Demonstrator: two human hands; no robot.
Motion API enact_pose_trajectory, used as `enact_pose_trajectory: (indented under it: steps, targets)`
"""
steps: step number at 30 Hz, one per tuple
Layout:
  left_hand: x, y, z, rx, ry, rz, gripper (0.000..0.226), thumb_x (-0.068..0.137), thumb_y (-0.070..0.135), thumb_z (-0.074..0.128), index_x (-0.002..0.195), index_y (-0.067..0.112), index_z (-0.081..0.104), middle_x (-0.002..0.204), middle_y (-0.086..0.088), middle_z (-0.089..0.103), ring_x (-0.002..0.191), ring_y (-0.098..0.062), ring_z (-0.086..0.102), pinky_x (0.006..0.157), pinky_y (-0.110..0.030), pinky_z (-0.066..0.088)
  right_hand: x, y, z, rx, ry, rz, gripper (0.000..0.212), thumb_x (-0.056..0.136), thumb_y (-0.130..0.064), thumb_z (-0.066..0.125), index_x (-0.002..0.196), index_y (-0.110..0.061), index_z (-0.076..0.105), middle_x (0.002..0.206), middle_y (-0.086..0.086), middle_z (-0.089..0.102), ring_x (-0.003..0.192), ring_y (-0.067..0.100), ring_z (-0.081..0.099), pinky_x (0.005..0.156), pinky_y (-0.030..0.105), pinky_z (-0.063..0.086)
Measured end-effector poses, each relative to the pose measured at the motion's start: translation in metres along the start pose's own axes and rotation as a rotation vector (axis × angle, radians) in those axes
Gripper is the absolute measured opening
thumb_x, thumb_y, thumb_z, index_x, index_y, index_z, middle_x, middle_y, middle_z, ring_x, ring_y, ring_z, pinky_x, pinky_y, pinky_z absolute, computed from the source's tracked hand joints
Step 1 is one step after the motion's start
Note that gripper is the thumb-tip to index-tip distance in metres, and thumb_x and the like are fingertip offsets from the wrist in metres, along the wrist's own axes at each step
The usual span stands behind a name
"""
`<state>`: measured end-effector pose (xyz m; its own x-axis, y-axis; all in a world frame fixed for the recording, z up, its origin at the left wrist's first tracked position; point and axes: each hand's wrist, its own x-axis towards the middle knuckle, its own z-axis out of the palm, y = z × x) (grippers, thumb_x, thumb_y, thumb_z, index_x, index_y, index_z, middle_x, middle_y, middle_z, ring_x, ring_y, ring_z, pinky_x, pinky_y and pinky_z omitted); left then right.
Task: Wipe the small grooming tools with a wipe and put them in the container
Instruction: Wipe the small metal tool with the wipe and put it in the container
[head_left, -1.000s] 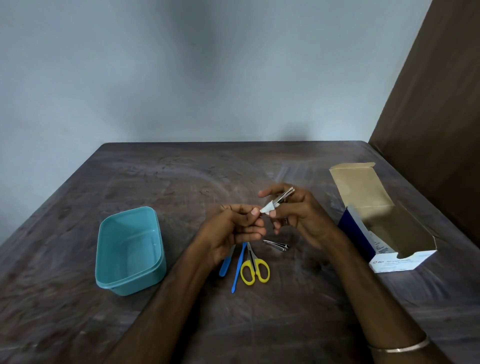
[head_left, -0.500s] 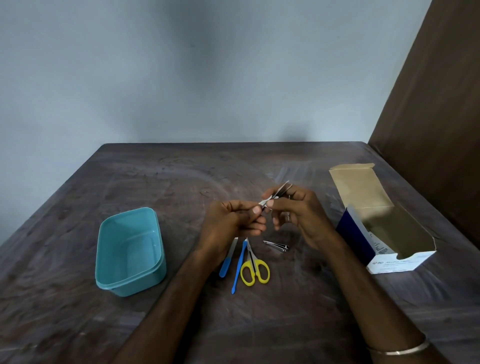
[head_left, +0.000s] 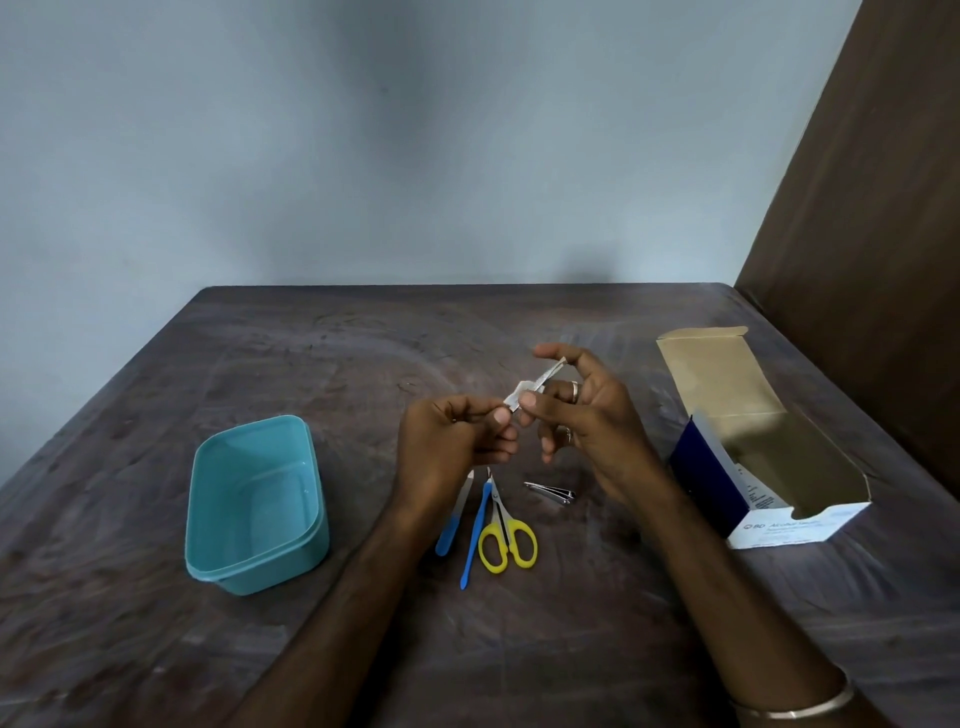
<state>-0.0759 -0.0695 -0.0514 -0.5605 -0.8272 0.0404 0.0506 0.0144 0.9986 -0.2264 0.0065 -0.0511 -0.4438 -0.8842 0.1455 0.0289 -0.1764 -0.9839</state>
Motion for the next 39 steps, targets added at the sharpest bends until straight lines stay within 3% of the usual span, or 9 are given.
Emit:
enact_pose_trajectory:
  steps: [5, 11, 15, 25, 32, 39]
  targets:
    - [-0.001, 0.006, -0.002, -0.101, -0.115, -0.178, 0.013, 0.092, 0.003, 0.061, 0.091, -0.001, 0.073, 0.077, -0.016, 0.073, 0.063, -0.020, 0.070, 0.057, -0.023, 0.057, -0.001, -0.002, -0.001, 0.035, -0.107, 0.018, 0.027, 0.084, -0.006, 0.070, 0.105, -0.022, 0.072, 0.073, 0.014, 0.065, 0.056, 0.025, 0.055, 0.046, 0.030, 0.049]
    - [-0.001, 0.010, -0.002, -0.148, -0.221, -0.283, 0.012, 0.090, 0.001, 0.060, 0.086, 0.002, 0.072, 0.072, -0.013, 0.071, 0.059, -0.018, 0.069, 0.054, -0.022, 0.057, -0.003, -0.003, -0.001, 0.081, -0.181, 0.045, 0.030, 0.089, 0.005, 0.058, 0.086, -0.019, 0.076, 0.067, 0.013, 0.059, 0.050, 0.017, 0.054, 0.044, 0.028, 0.049]
    - [0.000, 0.013, -0.003, -0.169, -0.288, -0.352, 0.011, 0.090, 0.001, 0.058, 0.093, -0.003, 0.068, 0.071, -0.010, 0.070, 0.057, -0.017, 0.068, 0.052, -0.021, 0.056, -0.004, -0.003, -0.004, 0.097, -0.226, 0.056, 0.031, 0.088, 0.007, 0.057, 0.087, -0.018, 0.075, 0.065, 0.007, 0.062, 0.048, 0.014, 0.055, 0.045, 0.026, 0.050]
    - [0.002, 0.018, -0.009, -0.143, -0.378, -0.421, 0.020, 0.094, -0.002, 0.052, 0.081, 0.003, 0.066, 0.064, -0.006, 0.068, 0.051, -0.013, 0.066, 0.048, -0.019, 0.055, -0.004, -0.006, -0.011, 0.077, -0.361, 0.047, 0.013, 0.081, -0.006, 0.072, 0.091, -0.013, 0.070, 0.078, 0.013, 0.068, 0.062, 0.023, 0.067, 0.048, 0.030, 0.055]
    - [0.004, 0.016, -0.012, -0.198, -0.370, -0.428, 0.019, 0.095, -0.001, 0.050, 0.086, 0.002, 0.066, 0.063, -0.004, 0.067, 0.050, -0.011, 0.065, 0.048, -0.019, 0.055, -0.001, 0.000, -0.013, -0.081, -0.230, -0.022, 0.018, 0.077, -0.017, 0.077, 0.090, -0.006, 0.072, 0.080, 0.016, 0.071, 0.066, 0.036, 0.061, 0.052, 0.033, 0.054]
    - [0.005, 0.013, -0.010, -0.322, -0.292, -0.417, 0.014, 0.094, 0.002, 0.054, 0.091, 0.001, 0.068, 0.072, -0.011, 0.072, 0.058, -0.016, 0.071, 0.053, -0.022, 0.058, 0.000, 0.000, -0.009, -0.075, -0.093, -0.085, 0.018, 0.070, -0.025, 0.082, 0.074, -0.012, 0.071, 0.087, 0.027, 0.071, 0.055, 0.021, 0.061, 0.048, 0.031, 0.050]
